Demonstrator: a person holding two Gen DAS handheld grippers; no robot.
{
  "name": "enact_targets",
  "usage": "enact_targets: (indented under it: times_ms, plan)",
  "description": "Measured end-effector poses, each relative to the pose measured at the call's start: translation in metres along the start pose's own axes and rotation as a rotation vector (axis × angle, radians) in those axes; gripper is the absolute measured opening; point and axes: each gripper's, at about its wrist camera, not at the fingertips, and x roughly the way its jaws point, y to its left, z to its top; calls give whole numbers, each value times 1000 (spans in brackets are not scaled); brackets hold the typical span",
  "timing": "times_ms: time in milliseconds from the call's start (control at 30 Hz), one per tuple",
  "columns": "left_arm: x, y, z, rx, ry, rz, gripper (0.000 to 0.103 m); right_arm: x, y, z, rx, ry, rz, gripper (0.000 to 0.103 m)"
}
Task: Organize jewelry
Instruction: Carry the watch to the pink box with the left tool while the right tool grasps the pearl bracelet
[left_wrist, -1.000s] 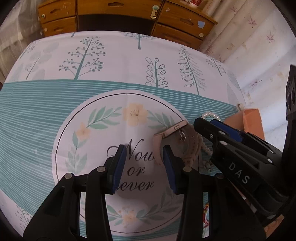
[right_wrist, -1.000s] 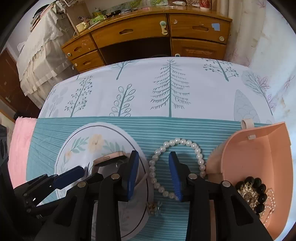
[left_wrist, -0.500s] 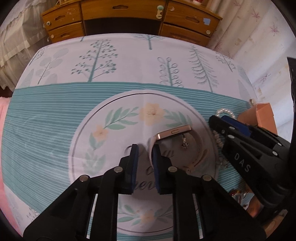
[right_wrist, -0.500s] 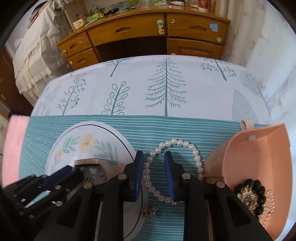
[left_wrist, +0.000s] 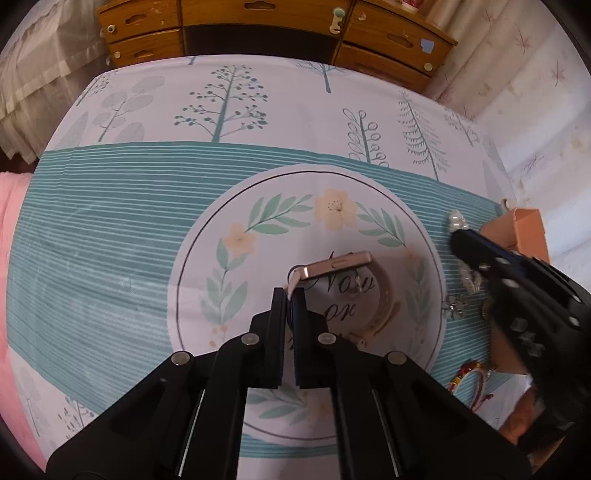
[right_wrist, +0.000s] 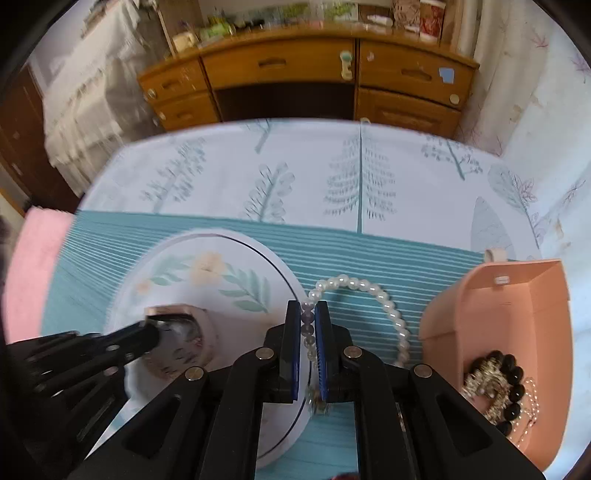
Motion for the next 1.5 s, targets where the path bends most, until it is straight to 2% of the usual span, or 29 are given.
enact_targets:
  times_ms: [300, 500, 733, 900, 1100, 1400, 1500]
  plan:
    - [-64, -8, -4, 1, -92, -32, 1, -105, -23, -9, 35, -169, 128, 7]
    - [-100, -61, -6, 47, -154, -98, 1, -163, -55, -27, 60, -243, 145, 7]
    - [-104, -142, -8, 114, -174, -136, 1, -202, -117, -59, 114, -277, 110, 7]
    - [-86, -195, -11, 158, -169, -134, 1, -207, -163, -81, 155, -264, 84, 7]
    - [-48, -245, -12, 207, -151, -83, 1, -190, -197, -104, 175, -225, 113, 7]
    - [19, -273, -8, 238, -85, -21, 2, -149, -224, -121, 217, -180, 177, 7]
    - [30, -282, -12, 279, -106, -2, 2, -145, -230, -125, 223, -182, 173, 7]
